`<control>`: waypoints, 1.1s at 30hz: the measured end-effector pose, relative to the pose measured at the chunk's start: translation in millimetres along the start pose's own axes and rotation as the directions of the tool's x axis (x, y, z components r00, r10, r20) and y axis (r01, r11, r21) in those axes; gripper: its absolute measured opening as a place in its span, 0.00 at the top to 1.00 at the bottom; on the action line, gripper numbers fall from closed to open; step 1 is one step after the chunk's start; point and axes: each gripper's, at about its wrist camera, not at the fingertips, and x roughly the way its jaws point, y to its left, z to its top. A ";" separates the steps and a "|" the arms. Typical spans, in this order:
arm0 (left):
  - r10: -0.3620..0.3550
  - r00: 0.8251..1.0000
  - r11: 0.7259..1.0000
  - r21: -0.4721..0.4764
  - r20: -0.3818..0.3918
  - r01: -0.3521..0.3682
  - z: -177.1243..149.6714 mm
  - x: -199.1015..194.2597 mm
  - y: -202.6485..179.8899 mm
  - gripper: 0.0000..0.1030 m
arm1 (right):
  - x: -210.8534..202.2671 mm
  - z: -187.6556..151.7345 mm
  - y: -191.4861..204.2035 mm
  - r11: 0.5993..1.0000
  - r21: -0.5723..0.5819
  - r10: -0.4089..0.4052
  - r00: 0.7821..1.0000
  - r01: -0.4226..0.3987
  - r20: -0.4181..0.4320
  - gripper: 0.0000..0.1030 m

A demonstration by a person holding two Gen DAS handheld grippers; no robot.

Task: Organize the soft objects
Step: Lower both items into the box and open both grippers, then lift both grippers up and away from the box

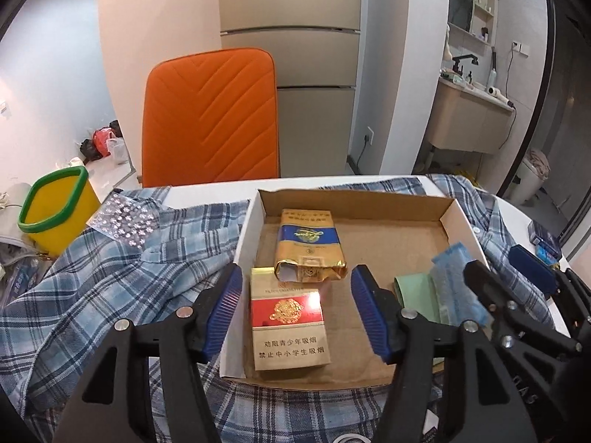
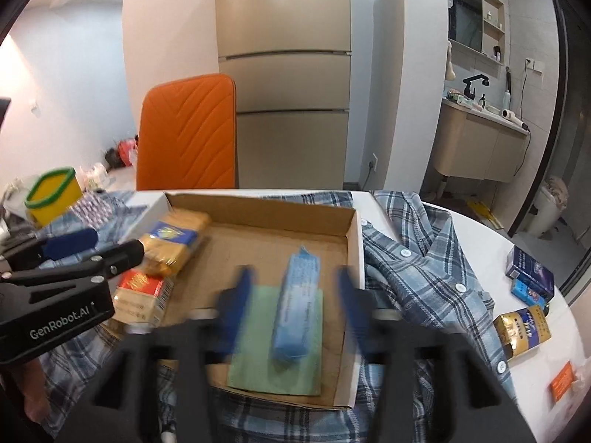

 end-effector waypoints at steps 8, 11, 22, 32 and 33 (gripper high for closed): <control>0.016 0.996 1.000 0.002 0.093 -0.016 9.3 -31.0 2.3 0.40 | -24.7 13.9 -7.2 1.000 0.019 -0.007 0.998 0.006 0.070 0.37; 0.026 0.989 1.000 0.007 0.143 -0.027 12.0 -52.2 1.5 0.40 | -44.3 21.4 -8.5 1.000 0.009 -0.021 0.992 0.020 0.122 0.37; -0.022 0.963 1.000 0.006 0.268 0.021 5.7 -127.6 7.0 0.38 | -120.9 24.3 -14.1 1.000 0.020 -0.002 0.965 -0.003 0.264 0.37; -0.089 0.903 0.996 0.063 0.420 0.069 -18.9 -171.1 6.6 0.04 | -171.0 -0.3 -7.2 1.000 0.003 -0.015 0.946 0.014 0.325 0.26; -0.086 0.893 0.996 0.067 0.442 0.063 -20.9 -174.5 5.4 0.01 | -175.9 -3.6 -6.2 0.999 0.003 -0.036 0.938 0.037 0.344 0.13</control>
